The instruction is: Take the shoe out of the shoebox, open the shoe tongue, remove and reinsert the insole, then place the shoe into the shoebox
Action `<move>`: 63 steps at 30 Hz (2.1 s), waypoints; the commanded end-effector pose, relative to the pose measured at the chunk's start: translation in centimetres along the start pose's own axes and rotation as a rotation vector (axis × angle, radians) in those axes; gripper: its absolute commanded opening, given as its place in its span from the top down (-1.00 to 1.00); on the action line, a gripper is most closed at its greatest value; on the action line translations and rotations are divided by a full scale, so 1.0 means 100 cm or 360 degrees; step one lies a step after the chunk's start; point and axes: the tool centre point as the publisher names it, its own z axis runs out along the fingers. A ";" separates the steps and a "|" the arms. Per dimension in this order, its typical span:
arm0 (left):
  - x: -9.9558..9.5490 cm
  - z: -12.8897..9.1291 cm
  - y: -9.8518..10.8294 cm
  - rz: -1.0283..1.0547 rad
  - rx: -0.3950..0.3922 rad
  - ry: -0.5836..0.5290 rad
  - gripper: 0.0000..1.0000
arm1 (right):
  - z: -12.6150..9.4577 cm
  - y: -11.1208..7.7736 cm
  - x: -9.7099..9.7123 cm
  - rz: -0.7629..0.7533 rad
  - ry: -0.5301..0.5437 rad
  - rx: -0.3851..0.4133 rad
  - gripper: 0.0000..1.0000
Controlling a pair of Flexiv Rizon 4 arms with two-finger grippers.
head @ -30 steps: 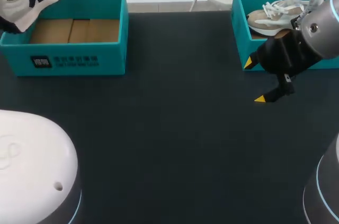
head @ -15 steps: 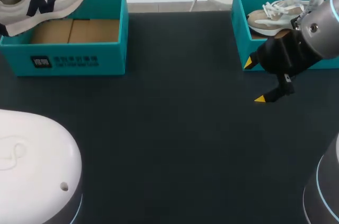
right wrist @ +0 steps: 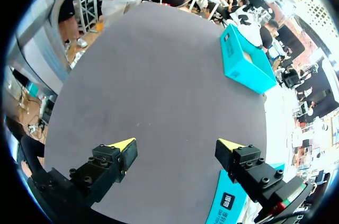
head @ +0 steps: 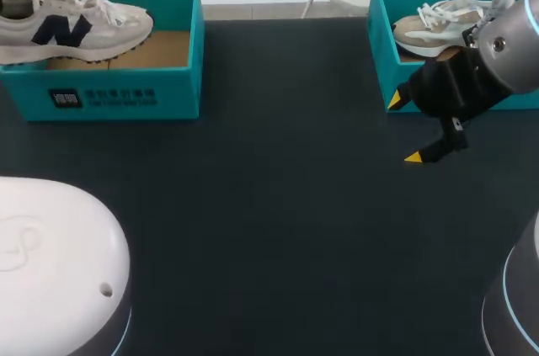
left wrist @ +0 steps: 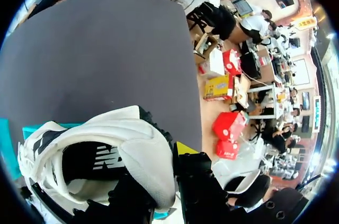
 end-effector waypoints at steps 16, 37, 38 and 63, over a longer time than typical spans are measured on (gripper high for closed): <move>0.013 0.004 0.036 0.0041 -0.0145 -0.0113 1.00 | 0.001 0.000 0.000 0.0001 -0.0002 0.0006 -1.00; -0.017 0.044 0.092 0.0266 -0.0235 -0.0083 1.00 | 0.001 0.000 0.000 0.0001 -0.0002 0.0006 -1.00; -0.022 0.049 0.095 0.0269 -0.0220 -0.0073 1.00 | 0.001 0.000 0.000 0.0001 -0.0002 0.0006 -1.00; -0.073 0.098 0.084 0.0306 -0.0190 -0.0077 1.00 | 0.001 0.000 0.000 0.0001 -0.0002 0.0006 -1.00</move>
